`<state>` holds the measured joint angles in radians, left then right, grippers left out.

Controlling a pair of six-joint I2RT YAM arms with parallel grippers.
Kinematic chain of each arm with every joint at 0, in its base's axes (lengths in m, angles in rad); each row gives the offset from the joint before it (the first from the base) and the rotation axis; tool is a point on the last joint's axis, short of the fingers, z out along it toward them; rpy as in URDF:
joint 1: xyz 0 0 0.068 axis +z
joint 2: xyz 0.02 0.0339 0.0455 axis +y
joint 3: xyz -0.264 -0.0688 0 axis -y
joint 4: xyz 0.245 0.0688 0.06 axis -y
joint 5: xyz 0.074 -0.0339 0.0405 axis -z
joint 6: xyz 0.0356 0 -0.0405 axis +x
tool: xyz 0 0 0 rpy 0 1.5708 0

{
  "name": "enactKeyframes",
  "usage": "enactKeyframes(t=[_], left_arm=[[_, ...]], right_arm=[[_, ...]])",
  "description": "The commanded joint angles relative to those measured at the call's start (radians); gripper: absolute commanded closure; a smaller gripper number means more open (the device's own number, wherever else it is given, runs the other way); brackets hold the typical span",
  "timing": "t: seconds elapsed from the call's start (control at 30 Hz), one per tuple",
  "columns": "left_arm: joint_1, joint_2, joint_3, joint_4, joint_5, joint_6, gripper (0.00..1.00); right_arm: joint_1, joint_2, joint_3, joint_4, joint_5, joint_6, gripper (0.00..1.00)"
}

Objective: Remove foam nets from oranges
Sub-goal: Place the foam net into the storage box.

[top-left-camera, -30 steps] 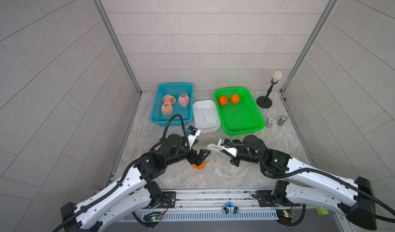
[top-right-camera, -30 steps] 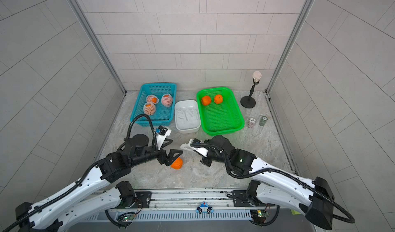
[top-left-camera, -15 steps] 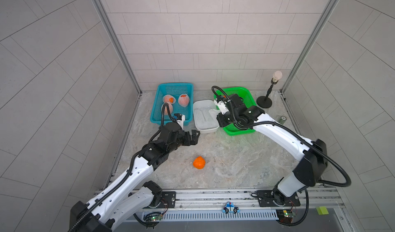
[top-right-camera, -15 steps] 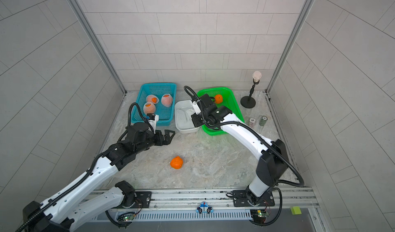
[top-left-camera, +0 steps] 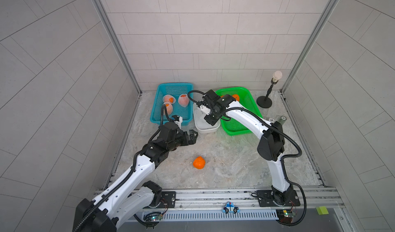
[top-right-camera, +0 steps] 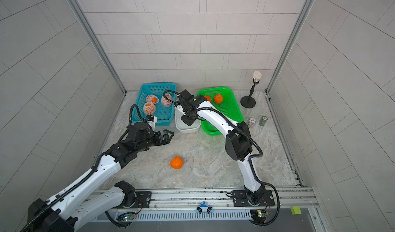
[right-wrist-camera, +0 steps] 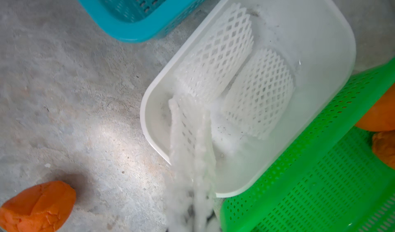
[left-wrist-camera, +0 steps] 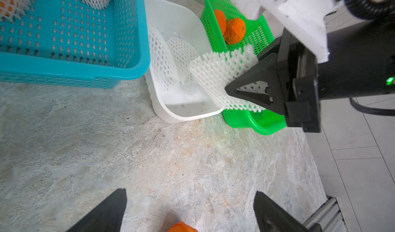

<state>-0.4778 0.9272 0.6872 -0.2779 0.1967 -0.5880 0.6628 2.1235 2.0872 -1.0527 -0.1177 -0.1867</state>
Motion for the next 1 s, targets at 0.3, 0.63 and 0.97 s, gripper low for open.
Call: enactKeyframes(t=[0.3, 0.63, 0.97], left_arm=[[0.01, -0.178, -0.085, -0.007, -0.026, -0.014, 0.0], [0.01, -0.199, -0.081, -0.059, -0.038, 0.005, 0.01], [0.011, -0.195, -0.076, -0.064, -0.045, 0.011, 0.01]], right_arm=[[-0.02, 0.082, 0.16, -0.222, 0.046, -0.634, 0.86], [-0.012, 0.209, 0.297, -0.283, 0.091, -0.763, 0.77], [-0.003, 0.254, 0.298, -0.195, 0.107, -0.797, 0.6]])
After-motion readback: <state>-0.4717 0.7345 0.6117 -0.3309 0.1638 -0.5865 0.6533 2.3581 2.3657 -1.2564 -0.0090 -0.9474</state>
